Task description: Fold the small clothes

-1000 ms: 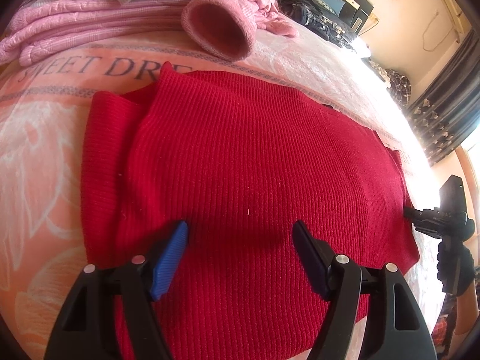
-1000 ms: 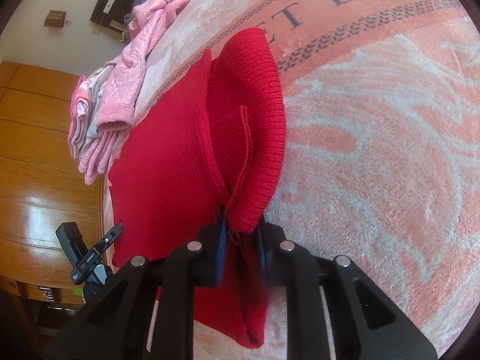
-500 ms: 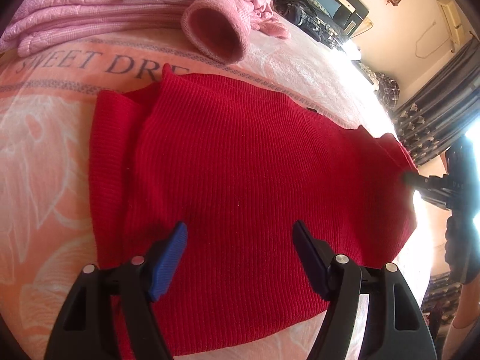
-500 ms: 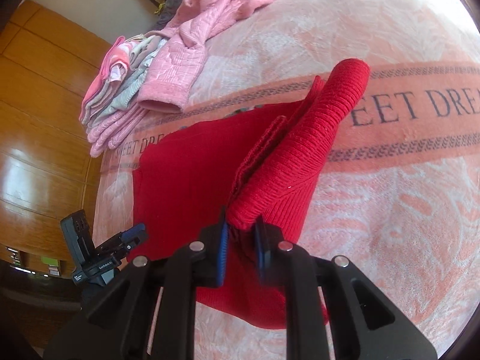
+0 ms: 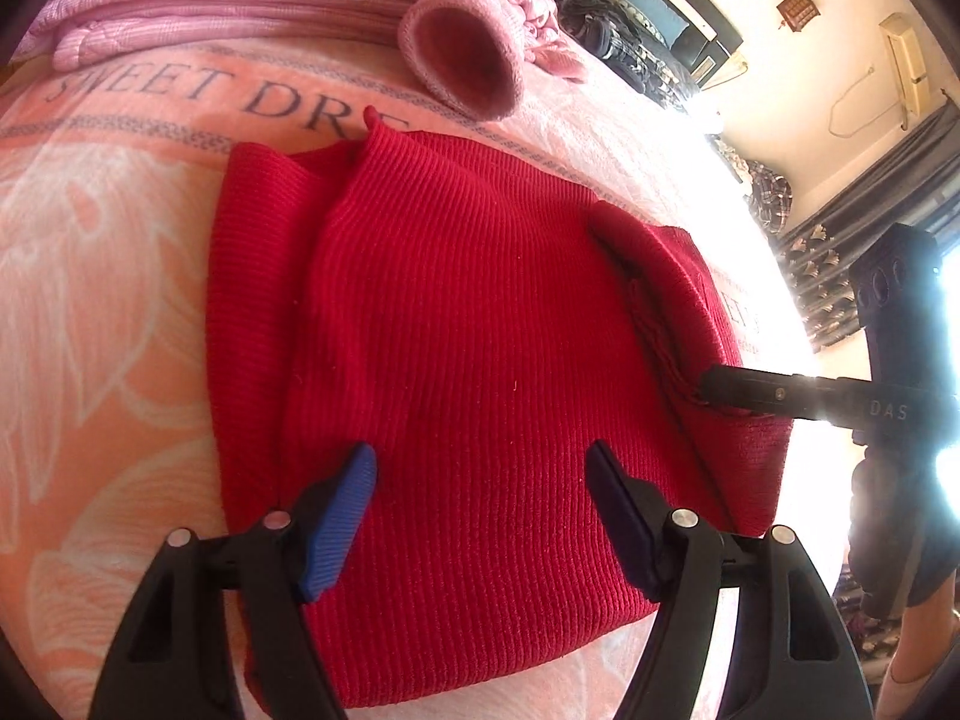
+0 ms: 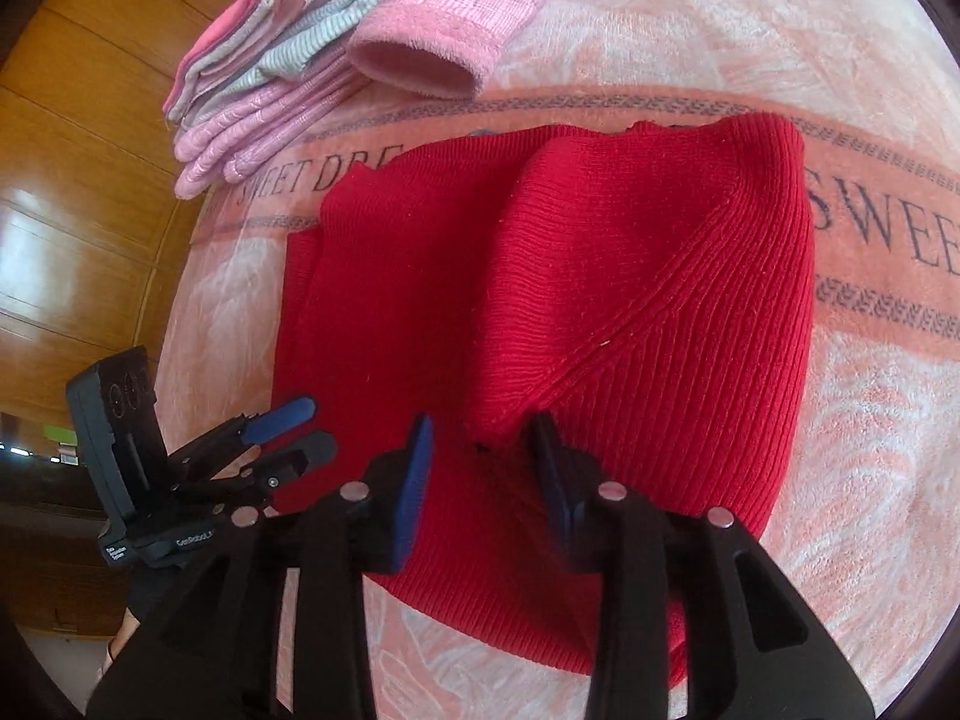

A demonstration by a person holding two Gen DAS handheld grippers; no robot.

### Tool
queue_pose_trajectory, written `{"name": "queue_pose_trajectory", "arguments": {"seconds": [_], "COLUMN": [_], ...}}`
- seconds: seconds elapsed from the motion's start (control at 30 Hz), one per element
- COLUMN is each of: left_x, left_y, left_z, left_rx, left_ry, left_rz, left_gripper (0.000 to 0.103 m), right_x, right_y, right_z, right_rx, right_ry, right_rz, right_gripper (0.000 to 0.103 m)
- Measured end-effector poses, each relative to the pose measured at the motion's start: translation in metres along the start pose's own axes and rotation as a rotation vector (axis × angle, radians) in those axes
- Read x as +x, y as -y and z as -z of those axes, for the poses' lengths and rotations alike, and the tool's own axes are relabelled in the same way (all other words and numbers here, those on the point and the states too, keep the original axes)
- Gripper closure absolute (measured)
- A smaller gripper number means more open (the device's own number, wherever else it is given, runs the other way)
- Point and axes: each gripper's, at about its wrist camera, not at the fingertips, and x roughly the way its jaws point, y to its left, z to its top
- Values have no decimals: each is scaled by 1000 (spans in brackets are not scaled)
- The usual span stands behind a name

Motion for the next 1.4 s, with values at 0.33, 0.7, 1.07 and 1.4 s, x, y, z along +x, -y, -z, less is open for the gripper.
{"name": "queue_pose_trajectory", "arguments": {"seconds": [0.33, 0.7, 1.07, 1.4], "left_x": [-3, -5, 58, 118], "left_y": [3, 23, 53, 88], "left_z": [-5, -22, -45, -77], "left_rx": [-44, -136, -290, -371], "left_ry": [-19, -37, -126, -163], "left_rz": [-3, 141, 363, 481], "left_gripper": [30, 30, 30, 31], "right_x": [-78, -38, -65, -85], "right_y": [-3, 22, 21, 24], "right_z": [41, 68, 67, 74], "right_rx": [-106, -80, -135, -174], "right_ry": [112, 89, 149, 182], "right_rz": [20, 40, -87, -119], "right_gripper": [33, 40, 97, 97]}}
